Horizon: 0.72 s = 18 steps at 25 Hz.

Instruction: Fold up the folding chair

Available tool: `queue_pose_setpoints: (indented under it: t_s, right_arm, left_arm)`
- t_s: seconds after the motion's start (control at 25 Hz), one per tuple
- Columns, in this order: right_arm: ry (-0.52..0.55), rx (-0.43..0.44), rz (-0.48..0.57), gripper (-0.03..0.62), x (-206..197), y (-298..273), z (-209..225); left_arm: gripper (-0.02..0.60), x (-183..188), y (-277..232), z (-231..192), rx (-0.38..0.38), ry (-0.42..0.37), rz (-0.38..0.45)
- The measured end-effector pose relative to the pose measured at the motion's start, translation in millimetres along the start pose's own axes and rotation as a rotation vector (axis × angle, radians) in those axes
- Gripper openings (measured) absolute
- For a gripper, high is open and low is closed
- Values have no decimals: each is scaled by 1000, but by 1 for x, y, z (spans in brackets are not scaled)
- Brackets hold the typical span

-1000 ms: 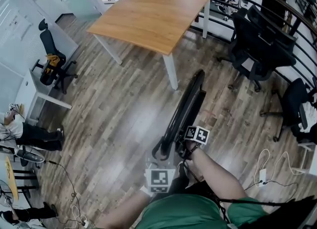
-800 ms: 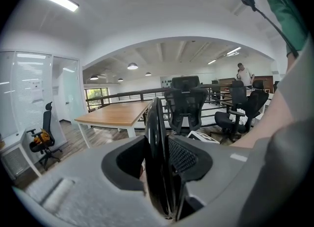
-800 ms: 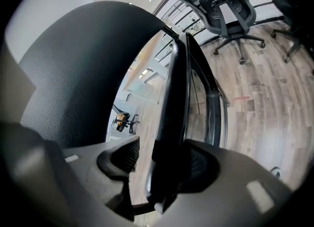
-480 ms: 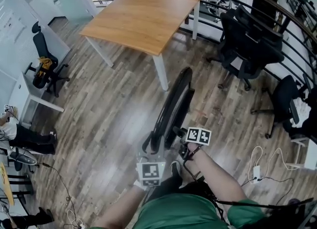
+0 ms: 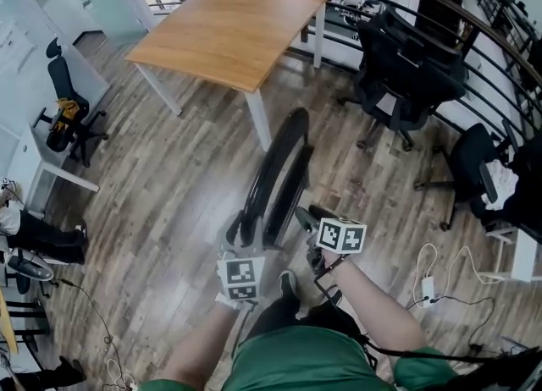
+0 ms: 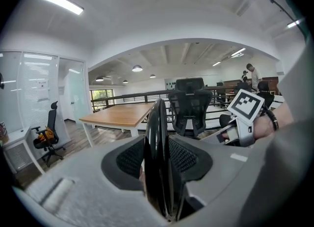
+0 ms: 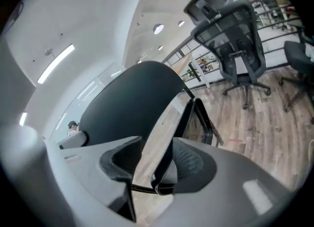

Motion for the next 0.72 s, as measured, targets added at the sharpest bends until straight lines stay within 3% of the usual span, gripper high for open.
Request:
queue_pose_setpoints:
  t_s: [0.32,0.72]
  right_arm:
    - [293,1,154,95,47,76,-49]
    - [529,3,337,51,94,154,-99]
  left_arm:
    - [155,-1,4,0,18,35,12]
    - [158,-7,1,-7,49,53,7]
Point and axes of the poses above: the fingertips, and each gripper's own axes: y backward along the fingers, z to its right, x out of its top, the point moved 2 cm from there along y, backward along the fingers, and after that the axes turned 3 degrees about z, right-handed, at the moved point
